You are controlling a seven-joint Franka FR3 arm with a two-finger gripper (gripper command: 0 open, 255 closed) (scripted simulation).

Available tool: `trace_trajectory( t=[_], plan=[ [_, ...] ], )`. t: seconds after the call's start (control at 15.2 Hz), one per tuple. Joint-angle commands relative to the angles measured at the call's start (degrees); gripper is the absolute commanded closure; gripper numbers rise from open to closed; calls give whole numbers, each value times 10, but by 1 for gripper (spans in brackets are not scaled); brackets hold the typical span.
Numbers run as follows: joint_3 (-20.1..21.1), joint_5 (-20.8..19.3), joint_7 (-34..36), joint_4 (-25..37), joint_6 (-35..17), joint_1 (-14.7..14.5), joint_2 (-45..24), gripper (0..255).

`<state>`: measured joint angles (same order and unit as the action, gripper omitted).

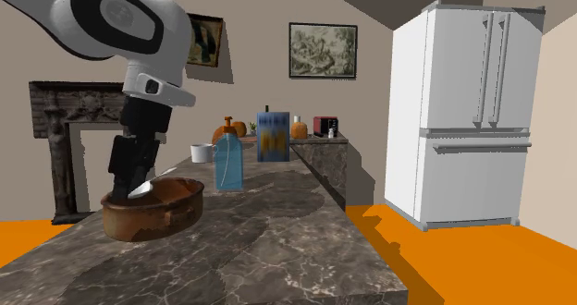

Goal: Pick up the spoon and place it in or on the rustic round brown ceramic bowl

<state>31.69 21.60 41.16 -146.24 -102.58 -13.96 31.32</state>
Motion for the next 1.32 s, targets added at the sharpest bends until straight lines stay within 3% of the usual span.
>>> trace_trajectory(
  t=[0.0,0.46,0.53,0.86,1.12,1.25],
  plan=[
    [2,1,0,-4,-7,0,-3,255],
    [2,1,0,-4,-7,0,-3,255],
    [2,1,0,-4,-7,0,-3,0],
    [2,1,0,-4,-7,0,-3,0],
    [-17,-20,4,66,63,11,-3,0],
    [-17,-20,4,66,63,11,-3,0]
  ],
)
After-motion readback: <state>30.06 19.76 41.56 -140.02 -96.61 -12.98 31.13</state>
